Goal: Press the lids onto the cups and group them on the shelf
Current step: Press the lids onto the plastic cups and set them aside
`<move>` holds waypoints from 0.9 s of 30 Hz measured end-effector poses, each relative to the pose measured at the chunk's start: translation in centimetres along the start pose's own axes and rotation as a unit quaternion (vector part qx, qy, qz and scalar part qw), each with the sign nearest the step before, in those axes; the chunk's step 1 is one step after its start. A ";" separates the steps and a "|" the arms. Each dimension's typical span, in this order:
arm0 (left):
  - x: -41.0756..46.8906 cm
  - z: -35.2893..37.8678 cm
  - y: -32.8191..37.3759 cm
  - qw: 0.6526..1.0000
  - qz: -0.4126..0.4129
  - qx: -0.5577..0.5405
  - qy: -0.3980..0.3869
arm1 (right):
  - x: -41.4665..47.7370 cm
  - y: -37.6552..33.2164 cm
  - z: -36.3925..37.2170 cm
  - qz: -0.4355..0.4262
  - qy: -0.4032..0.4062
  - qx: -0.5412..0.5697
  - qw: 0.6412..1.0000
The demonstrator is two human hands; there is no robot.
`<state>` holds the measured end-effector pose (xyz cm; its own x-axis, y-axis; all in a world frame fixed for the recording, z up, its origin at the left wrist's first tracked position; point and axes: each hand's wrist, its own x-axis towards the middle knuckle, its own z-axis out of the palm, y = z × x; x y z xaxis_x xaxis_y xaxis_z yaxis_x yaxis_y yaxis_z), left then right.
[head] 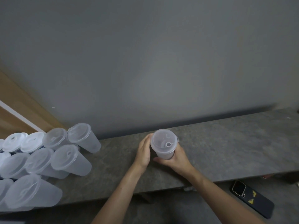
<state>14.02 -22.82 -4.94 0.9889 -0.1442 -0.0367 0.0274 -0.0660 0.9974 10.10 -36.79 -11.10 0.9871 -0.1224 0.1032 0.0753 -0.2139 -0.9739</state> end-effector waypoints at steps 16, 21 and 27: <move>1.0 1.2 2.1 0.998 0.027 -0.001 -0.053 | -0.2 0.3 0.0 -0.003 0.027 -0.005 1.000; 1.1 1.4 1.4 0.998 0.044 0.009 -0.052 | -0.3 0.1 0.2 0.002 0.031 0.014 0.999; 1.2 1.5 1.4 0.993 0.092 0.046 -0.053 | -0.3 0.2 0.0 0.007 0.024 0.008 1.000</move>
<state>15.00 -24.54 -3.63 0.9549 -0.2650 0.1337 -0.1700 -0.1189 0.9782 9.83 -36.80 -11.29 0.9803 -0.1712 0.0986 0.0641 -0.1964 -0.9784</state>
